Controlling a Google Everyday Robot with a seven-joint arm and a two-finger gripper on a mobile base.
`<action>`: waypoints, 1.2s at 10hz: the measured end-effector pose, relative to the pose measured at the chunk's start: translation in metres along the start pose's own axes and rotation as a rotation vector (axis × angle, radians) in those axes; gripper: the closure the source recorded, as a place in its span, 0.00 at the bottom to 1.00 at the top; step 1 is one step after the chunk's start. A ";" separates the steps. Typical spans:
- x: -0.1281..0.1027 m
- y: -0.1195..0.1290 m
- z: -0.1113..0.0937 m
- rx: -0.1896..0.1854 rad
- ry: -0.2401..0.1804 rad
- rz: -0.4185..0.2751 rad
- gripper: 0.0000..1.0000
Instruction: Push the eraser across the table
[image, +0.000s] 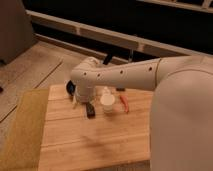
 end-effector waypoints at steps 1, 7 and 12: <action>-0.002 -0.004 0.006 0.005 0.012 -0.008 0.35; -0.032 0.008 0.051 0.027 0.108 -0.121 0.35; -0.028 -0.005 0.070 0.043 0.169 -0.115 0.35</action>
